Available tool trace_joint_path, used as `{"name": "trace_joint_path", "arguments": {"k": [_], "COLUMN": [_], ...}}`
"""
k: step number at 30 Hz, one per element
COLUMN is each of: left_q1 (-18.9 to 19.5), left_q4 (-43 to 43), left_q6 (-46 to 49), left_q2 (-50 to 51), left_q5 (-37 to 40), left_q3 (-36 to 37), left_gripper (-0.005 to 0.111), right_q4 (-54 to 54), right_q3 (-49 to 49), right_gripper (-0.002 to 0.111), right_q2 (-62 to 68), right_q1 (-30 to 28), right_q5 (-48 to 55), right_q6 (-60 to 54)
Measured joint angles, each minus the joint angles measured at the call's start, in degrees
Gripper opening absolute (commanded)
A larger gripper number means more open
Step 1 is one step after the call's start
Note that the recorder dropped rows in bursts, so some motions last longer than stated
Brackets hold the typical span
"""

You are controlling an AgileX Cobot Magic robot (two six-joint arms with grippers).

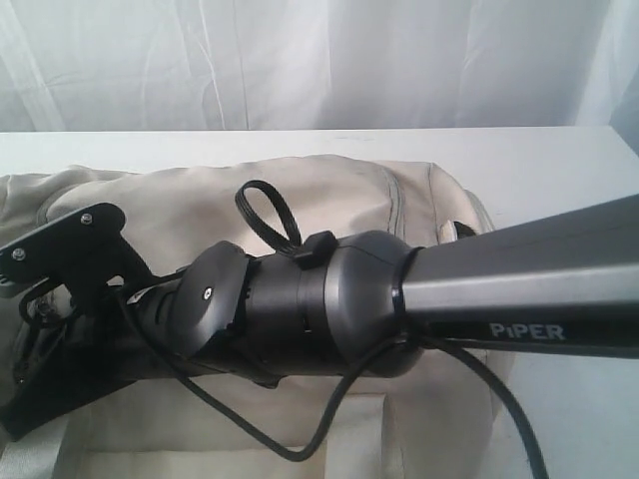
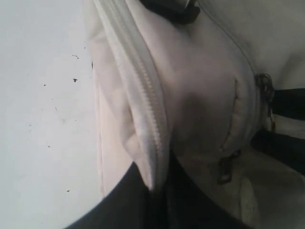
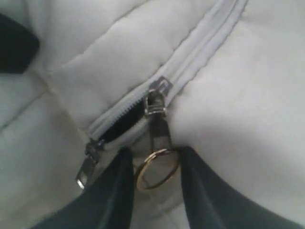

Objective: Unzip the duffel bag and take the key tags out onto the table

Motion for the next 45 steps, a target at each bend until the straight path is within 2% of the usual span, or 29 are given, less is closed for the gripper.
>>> {"name": "trace_joint_path", "arguments": {"k": [6, 10, 17, 34, 45], "left_q1": [0.0, 0.0, 0.0, 0.0, 0.0], "left_q4": [0.2, 0.4, 0.6, 0.7, 0.7], "left_q6": [0.0, 0.0, 0.0, 0.0, -0.1], "left_q2": [0.0, 0.0, 0.0, 0.0, 0.0], "left_q5": [0.0, 0.0, 0.0, 0.1, 2.1], "left_q3": [0.0, 0.0, 0.0, 0.0, 0.0], "left_gripper": [0.0, 0.0, 0.0, 0.0, 0.0], "right_q4": [0.0, 0.0, 0.0, -1.2, -1.7], "right_q3": [0.0, 0.0, 0.0, -0.3, -7.4], "right_gripper": [0.006, 0.0, 0.0, 0.0, 0.0], "right_q2": [0.0, 0.0, -2.0, -5.2, -1.7], "right_q1": [0.0, 0.0, 0.0, 0.4, -1.3], "right_q5": [0.5, 0.5, -0.7, -11.5, -13.0], "right_q6": [-1.9, -3.6, -4.9, -10.6, -12.7]}}
